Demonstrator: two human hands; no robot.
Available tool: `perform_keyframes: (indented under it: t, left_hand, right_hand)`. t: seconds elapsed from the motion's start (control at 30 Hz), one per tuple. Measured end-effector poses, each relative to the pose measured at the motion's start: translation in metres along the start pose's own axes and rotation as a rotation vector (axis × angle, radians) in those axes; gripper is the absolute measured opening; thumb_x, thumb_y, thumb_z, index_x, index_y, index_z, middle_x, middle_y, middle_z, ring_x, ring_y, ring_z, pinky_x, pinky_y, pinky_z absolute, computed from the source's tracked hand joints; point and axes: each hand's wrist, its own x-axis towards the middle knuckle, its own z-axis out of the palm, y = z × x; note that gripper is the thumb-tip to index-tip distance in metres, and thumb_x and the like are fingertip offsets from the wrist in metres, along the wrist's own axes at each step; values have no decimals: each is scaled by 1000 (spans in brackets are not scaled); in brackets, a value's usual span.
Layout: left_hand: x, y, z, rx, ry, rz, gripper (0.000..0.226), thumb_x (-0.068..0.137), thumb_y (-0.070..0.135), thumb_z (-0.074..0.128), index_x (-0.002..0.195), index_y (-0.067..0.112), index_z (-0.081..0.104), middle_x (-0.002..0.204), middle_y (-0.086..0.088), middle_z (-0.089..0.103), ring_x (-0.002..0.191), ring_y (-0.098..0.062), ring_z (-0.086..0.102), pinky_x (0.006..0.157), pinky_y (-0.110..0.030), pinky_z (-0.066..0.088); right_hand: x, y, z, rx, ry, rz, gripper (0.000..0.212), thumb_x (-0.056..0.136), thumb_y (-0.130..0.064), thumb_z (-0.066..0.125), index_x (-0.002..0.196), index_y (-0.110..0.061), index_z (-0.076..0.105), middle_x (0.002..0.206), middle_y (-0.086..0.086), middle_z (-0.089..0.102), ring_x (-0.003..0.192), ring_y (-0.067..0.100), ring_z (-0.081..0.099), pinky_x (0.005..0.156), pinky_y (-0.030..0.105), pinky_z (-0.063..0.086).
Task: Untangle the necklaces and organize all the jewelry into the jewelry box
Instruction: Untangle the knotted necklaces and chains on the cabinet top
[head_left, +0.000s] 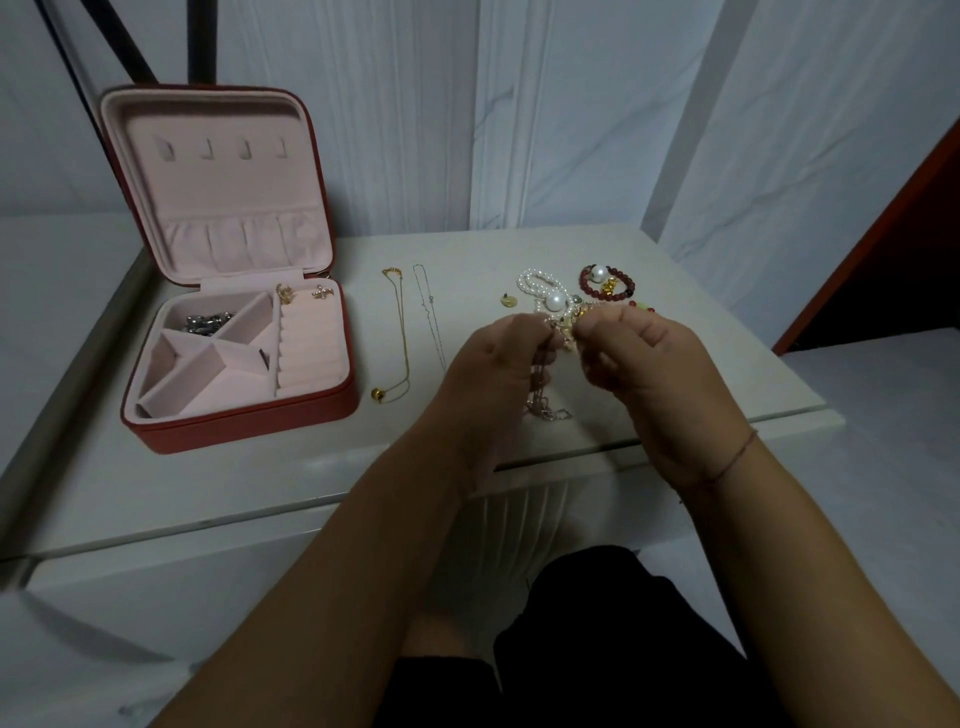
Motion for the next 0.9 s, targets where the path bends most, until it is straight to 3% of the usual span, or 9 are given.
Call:
perform_keyframes:
  t: [0.1,0.17,0.3,0.4,0.53,0.6,0.7,0.83,0.9]
  left_hand:
    - [0,0,1,62,-11,57,31,98,27,34,87,6,54,100,-24,56,102,-40,53,93,-54,45]
    - [2,-1,-1,131,-11,136,35,97,27,34,91,-2,53,102,-31,52,97,-40,51,86,-53,47]
    - [5,-6,-4,184,10,205,25,99,16,41,92,-2,57,81,-14,52,67,-8,45,62,-21,41]
    - [7,-7,-6,214,28,233,15,95,14,50,84,10,60,71,0,52,58,1,44,53,-10,38]
    - [10,-12,-8,301,96,352,6,85,20,59,79,21,60,84,-6,61,74,-9,54,65,-14,44]
    - [9,-12,-7,252,117,393,7,84,15,59,79,19,59,81,-2,60,73,-9,53,66,-13,44]
    - [7,-10,-4,66,113,274,18,90,6,56,77,19,60,75,0,57,67,-6,49,63,-18,43]
    - [6,-9,1,-84,54,81,18,87,29,51,76,22,63,79,-5,56,81,-19,51,76,-35,45]
    - [6,-9,4,-154,37,19,21,94,23,48,81,15,63,81,-6,56,86,-22,50,82,-39,44]
  right_hand:
    - [-4,-4,3,-66,-87,17,15,89,-16,61,76,-14,69,59,-10,59,60,4,50,64,20,46]
    - [-5,-3,4,-46,-62,16,10,86,-15,64,78,-15,70,62,-9,63,61,2,53,63,18,47]
    - [-3,-5,2,44,21,16,8,82,-6,68,83,-14,71,72,-2,69,65,5,58,64,16,50]
    - [-4,-6,1,32,24,-24,10,81,-4,69,83,-13,71,72,-3,71,64,5,60,64,16,50]
    - [-5,-9,1,-104,42,-112,13,82,-2,67,79,-14,69,71,3,66,62,7,56,62,17,48]
    - [-5,-8,2,-162,34,-130,15,83,-3,65,76,-16,68,69,6,63,62,11,53,62,19,47]
    - [-5,-8,5,-153,33,-127,19,84,-1,63,73,-16,67,66,3,60,60,9,51,59,16,45]
    - [-6,-11,7,-154,13,-129,20,85,1,59,72,-14,65,63,0,58,56,4,49,56,13,44]
    - [-6,-11,7,-151,7,-134,20,85,2,58,73,-12,64,62,-1,58,54,1,49,56,11,44]
